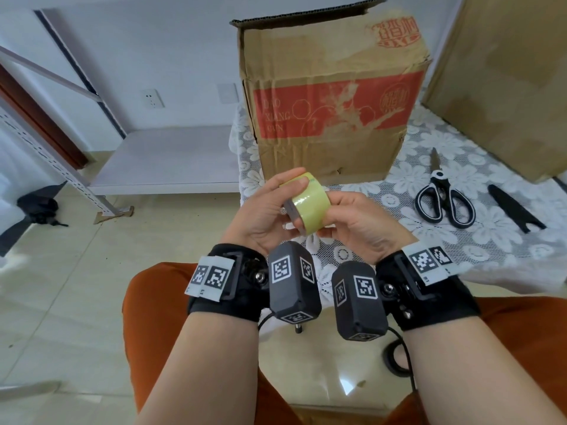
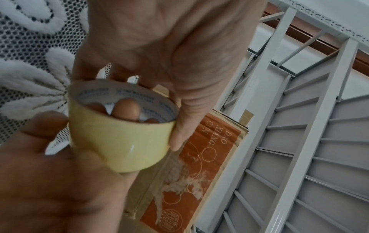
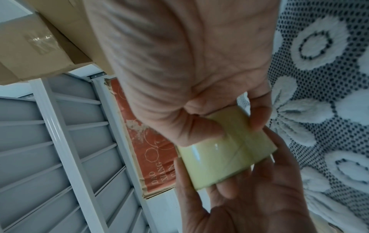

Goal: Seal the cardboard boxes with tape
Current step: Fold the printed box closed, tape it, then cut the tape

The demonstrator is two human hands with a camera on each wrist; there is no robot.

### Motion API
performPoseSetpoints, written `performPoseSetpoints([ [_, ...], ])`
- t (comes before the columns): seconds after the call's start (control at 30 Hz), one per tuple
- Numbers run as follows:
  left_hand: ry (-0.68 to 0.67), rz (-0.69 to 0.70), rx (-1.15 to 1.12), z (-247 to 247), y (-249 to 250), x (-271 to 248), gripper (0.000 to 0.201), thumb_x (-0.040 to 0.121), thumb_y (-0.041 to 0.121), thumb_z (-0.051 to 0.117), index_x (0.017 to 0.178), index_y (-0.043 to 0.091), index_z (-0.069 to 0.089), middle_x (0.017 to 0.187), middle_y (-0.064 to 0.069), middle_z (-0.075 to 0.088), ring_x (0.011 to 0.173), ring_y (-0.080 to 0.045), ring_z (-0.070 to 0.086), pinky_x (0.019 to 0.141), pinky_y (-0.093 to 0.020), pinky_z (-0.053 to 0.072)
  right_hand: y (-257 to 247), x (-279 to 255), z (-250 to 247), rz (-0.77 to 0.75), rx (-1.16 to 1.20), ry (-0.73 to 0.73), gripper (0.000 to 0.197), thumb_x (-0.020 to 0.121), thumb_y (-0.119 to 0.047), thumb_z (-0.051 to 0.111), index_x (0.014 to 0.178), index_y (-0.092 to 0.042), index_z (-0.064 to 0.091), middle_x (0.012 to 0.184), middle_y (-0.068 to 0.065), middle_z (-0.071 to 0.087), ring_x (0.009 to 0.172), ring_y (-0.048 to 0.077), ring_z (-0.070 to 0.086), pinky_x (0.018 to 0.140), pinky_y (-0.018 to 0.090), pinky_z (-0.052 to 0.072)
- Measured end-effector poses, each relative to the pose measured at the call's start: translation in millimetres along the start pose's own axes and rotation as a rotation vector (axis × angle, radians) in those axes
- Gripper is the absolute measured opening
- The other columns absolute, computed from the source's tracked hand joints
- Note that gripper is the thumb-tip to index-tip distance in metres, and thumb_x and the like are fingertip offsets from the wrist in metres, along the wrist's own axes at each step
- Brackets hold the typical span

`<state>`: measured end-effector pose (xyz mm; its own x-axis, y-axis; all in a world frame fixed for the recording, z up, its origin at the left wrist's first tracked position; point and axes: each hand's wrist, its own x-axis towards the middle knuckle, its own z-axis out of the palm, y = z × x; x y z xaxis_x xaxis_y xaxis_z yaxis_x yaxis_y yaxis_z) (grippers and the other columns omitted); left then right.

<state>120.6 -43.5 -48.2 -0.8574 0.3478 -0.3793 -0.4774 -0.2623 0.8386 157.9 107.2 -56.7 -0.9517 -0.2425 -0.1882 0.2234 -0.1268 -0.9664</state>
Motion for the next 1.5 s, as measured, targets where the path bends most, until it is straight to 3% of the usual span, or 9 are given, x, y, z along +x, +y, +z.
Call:
performPoseSetpoints([
  [0.23, 0.000, 0.047, 0.099, 2, 0, 0, 0.024, 0.089, 0.018, 0.066, 0.111, 0.024, 0.069, 0.080, 0.003, 0.070, 0.062, -0.011, 0.061, 0.057, -0.027, 0.050, -2, 1, 1, 0.011, -0.026, -0.007, 0.024, 0.084, 0.002, 0.048, 0.084, -0.010, 0.069, 0.081, 0.012, 0.070, 0.080, 0.024, 0.063, 0.078, 0.038, 0.040],
  [0.37, 0.017, 0.032, 0.109, 2, 0, 1, 0.026, 0.090, 0.018, 0.065, 0.116, 0.023, 0.067, 0.078, 0.004, 0.070, 0.056, -0.009, 0.061, 0.055, -0.027, 0.052, 2, 1, 1, 0.004, -0.017, 0.009, 0.032, 0.078, 0.012, 0.047, 0.079, -0.011, 0.069, 0.077, 0.011, 0.070, 0.076, 0.021, 0.064, 0.072, 0.033, 0.042],
  [0.6, 0.007, 0.025, 0.061, 2, -1, 0, 0.035, 0.088, 0.016, 0.067, 0.122, 0.018, 0.064, 0.076, 0.001, 0.069, 0.051, -0.012, 0.057, 0.051, -0.026, 0.050, 1, 1, -1, 0.014, -0.039, -0.034, 0.017, 0.084, -0.006, 0.052, 0.082, -0.012, 0.068, 0.079, 0.009, 0.069, 0.079, 0.021, 0.064, 0.081, 0.038, 0.042],
  [0.73, 0.034, 0.009, 0.019, 1, -2, 2, 0.034, 0.084, 0.020, 0.071, 0.118, 0.019, 0.066, 0.098, -0.006, 0.067, 0.078, -0.020, 0.066, 0.067, -0.041, 0.059, 2, 2, -1, -0.006, -0.031, 0.018, 0.028, 0.076, 0.013, 0.050, 0.081, -0.007, 0.067, 0.078, 0.009, 0.069, 0.071, 0.017, 0.065, 0.068, 0.028, 0.045],
  [0.87, 0.073, 0.006, -0.118, 2, -3, 3, 0.049, 0.071, 0.027, 0.076, 0.115, 0.010, 0.062, 0.113, -0.017, 0.062, 0.104, -0.039, 0.064, 0.089, -0.064, 0.050, 0, 5, 0, -0.074, 0.035, 0.126, 0.018, 0.084, 0.004, 0.055, 0.086, -0.010, 0.065, 0.082, 0.005, 0.065, 0.074, 0.013, 0.059, 0.063, 0.023, 0.046],
  [0.97, 0.063, 0.024, -0.127, 2, -1, 4, 0.044, 0.077, 0.031, 0.073, 0.111, 0.007, 0.061, 0.107, -0.018, 0.064, 0.096, -0.037, 0.067, 0.087, -0.057, 0.054, -1, 9, -3, -0.072, 0.047, 0.224, 0.015, 0.082, -0.008, 0.067, 0.095, -0.014, 0.065, 0.095, 0.001, 0.066, 0.087, 0.015, 0.060, 0.074, 0.029, 0.046],
  [1.1, 0.038, 0.042, -0.075, 3, 0, 5, 0.040, 0.075, 0.032, 0.072, 0.105, 0.006, 0.064, 0.105, -0.019, 0.067, 0.107, -0.039, 0.065, 0.092, -0.051, 0.054, -2, 8, -1, -0.004, 0.076, 0.217, 0.062, 0.060, -0.030, 0.080, 0.114, -0.009, 0.058, 0.112, 0.007, 0.064, 0.098, 0.019, 0.065, 0.088, 0.040, 0.055],
  [1.3, 0.023, 0.022, -0.047, 1, 0, 9, 0.028, 0.093, 0.030, 0.061, 0.105, 0.005, 0.064, 0.109, -0.023, 0.066, 0.114, -0.039, 0.062, 0.095, -0.048, 0.053, -2, 9, 0, 0.027, 0.040, 0.172, 0.076, 0.050, -0.030, 0.086, 0.117, -0.008, 0.059, 0.113, 0.012, 0.067, 0.108, 0.029, 0.064, 0.096, 0.050, 0.049],
  [1.5, -0.010, 0.011, -0.069, -3, -2, 11, 0.024, 0.102, 0.030, 0.047, 0.106, 0.009, 0.058, 0.109, -0.019, 0.063, 0.105, -0.034, 0.062, 0.094, -0.043, 0.052, 1, 5, -9, -0.011, 0.083, 0.206, 0.071, 0.053, -0.020, 0.082, 0.120, -0.014, 0.059, 0.116, 0.011, 0.061, 0.097, 0.020, 0.062, 0.076, 0.031, 0.053],
])
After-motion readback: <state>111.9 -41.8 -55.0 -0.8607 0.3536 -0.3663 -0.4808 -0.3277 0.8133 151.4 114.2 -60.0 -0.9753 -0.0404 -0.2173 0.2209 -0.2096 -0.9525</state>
